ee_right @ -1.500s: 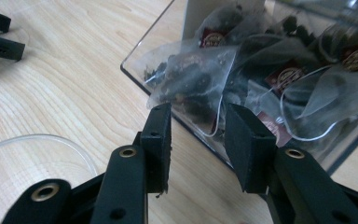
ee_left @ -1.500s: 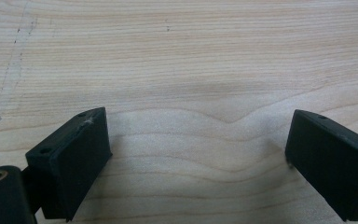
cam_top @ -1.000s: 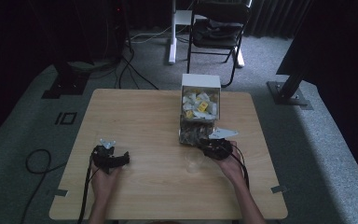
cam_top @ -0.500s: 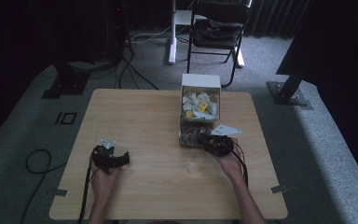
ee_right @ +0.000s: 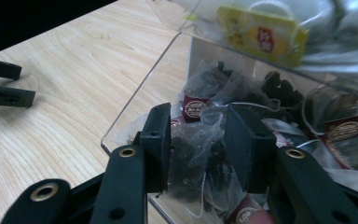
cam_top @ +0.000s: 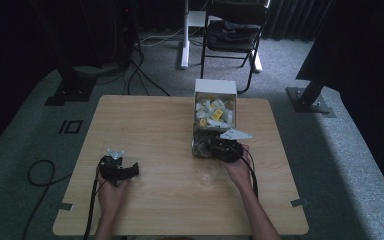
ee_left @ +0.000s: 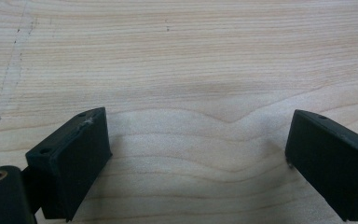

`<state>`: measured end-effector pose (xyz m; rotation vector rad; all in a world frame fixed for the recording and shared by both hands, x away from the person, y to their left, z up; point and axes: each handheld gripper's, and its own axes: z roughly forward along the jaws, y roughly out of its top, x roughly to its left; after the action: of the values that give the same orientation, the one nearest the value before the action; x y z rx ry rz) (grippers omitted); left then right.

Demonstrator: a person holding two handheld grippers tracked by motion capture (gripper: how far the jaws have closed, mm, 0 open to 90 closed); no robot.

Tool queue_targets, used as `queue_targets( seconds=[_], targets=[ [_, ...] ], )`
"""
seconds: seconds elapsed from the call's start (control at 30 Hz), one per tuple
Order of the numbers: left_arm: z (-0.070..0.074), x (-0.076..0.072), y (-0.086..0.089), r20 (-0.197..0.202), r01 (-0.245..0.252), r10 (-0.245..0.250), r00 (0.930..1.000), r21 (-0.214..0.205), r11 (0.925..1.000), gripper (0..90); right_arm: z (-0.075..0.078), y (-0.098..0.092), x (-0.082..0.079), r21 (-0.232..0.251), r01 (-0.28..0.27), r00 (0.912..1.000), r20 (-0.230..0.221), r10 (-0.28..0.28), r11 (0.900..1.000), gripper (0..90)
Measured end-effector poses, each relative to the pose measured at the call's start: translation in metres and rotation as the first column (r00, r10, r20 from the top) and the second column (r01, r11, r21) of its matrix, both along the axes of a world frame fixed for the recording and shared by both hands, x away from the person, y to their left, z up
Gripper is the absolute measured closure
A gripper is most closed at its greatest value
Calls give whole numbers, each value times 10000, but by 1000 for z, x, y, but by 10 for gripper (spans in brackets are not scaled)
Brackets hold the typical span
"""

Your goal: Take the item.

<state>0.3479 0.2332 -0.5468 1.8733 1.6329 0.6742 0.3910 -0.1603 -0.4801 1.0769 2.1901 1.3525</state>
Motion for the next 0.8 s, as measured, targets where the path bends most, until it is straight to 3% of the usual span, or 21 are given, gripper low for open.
queue_targets(
  seconds=[0.1, 0.23, 0.27, 0.4, 0.8],
  targets=[
    [0, 0, 0, 1, -2, 2, 10000, -2, 10000, 70, -2, 2, 1, -91, -74, 9998, -169, 72, 9999, 623],
    [0, 0, 0, 0, -1, 1, 10000, 2, 10000, 70, -3, 4, 0, -129, -262, 9991, -347, 258, 9996, 769],
    [0, 0, 0, 1, -1, 1, 10000, 0, 10000, 70, -3, 4, 0, -129, -262, 9991, -347, 258, 9996, 769],
    [0, 0, 0, 0, -1, 1, 10000, 1, 10000, 70, 0, 5, -3, -282, -344, 9993, -144, 340, 9990, 875],
    [0, 0, 0, 0, -2, 2, 10000, -2, 10000, 70, 7, 1, -8, -58, -379, 9992, 134, 380, 9993, 887]
  ],
)
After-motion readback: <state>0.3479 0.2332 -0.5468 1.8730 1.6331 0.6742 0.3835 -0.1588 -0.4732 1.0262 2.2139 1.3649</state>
